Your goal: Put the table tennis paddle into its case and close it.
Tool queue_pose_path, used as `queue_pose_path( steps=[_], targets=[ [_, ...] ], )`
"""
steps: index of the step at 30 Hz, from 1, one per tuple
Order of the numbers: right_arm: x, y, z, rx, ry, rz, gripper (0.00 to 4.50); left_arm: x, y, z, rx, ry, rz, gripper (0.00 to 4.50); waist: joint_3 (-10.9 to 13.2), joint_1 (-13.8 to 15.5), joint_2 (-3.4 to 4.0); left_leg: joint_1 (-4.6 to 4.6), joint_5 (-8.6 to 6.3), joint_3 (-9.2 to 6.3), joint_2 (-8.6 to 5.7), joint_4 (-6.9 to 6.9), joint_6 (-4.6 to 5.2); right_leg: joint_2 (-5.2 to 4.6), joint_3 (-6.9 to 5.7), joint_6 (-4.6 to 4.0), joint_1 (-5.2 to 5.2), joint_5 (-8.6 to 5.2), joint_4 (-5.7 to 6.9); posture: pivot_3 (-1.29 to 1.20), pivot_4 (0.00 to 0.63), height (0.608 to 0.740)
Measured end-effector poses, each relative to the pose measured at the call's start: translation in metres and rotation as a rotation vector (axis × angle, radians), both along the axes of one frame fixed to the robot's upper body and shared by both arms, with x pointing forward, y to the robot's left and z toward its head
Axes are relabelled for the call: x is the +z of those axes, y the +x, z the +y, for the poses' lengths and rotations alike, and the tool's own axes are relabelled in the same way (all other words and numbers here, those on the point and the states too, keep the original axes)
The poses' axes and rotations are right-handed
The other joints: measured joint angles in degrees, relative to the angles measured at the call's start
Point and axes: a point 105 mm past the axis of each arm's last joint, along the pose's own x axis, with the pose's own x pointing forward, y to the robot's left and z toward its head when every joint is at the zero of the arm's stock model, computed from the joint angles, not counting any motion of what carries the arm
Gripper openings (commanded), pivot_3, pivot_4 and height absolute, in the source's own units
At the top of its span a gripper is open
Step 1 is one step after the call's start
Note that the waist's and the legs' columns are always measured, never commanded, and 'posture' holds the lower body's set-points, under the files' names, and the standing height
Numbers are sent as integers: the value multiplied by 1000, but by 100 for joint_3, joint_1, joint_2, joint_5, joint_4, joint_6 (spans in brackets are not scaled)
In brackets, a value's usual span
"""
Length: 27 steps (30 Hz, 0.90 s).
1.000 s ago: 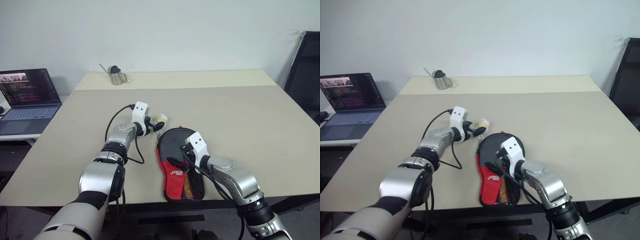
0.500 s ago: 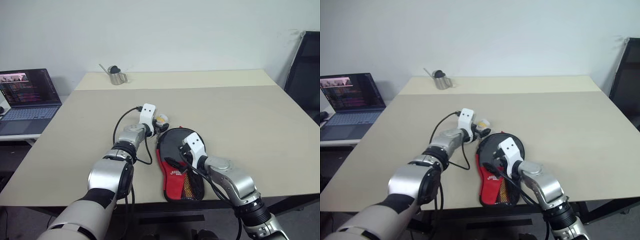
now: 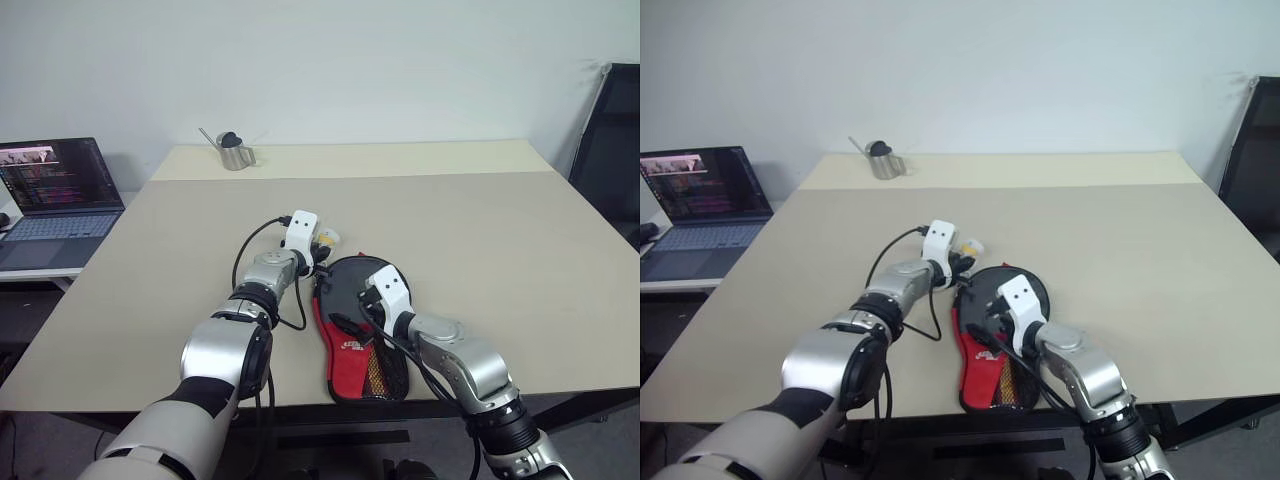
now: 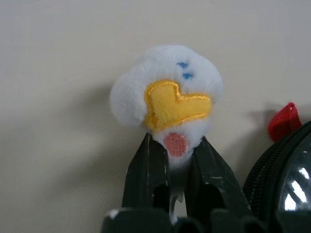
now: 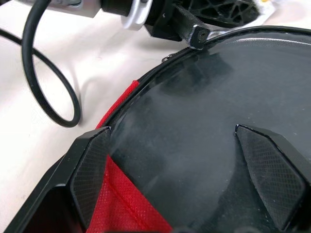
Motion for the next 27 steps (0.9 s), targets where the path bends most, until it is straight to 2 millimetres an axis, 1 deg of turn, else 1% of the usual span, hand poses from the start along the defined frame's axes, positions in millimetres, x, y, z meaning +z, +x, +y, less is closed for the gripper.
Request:
queue_pose_path(
  steps=[8, 12, 21, 24, 27],
  targets=[
    [-3, 0, -3, -15, -26, 7, 4500, 1, 0, 7, -44, 104, -30, 108, -2, -3, -2, 4, 0, 1, 0, 0, 1, 0, 0, 0, 2, 0, 3, 0, 150, 740],
    [-6, 3, -4, -31, -54, 16, 4500, 1, 0, 6, -76, 189, -59, 108, -9, 1, -14, 11, -1, 0, -1, 1, 3, 0, -2, 0, 11, 0, 4, 0, 150, 740],
    [-15, 1, -5, -56, -83, 34, 4500, 2, -1, -12, -171, 345, -146, 108, -65, 12, -57, 21, -2, -2, -2, 2, 4, 0, -7, 2, 26, 1, 2, 0, 150, 740],
    [-18, -2, -7, -69, -83, 42, 4500, 4, -1, -20, -202, 431, -188, 108, -91, 15, -62, 23, -2, -3, -2, 1, 4, 0, -9, 3, 30, 0, 0, 0, 150, 740],
    [-21, -6, -9, -83, -81, 46, 4500, 7, 0, -22, -220, 502, -229, 108, -116, 15, -62, 28, -2, -2, -2, 1, 4, 0, -10, 4, 35, -1, 0, 0, 150, 740]
  ],
)
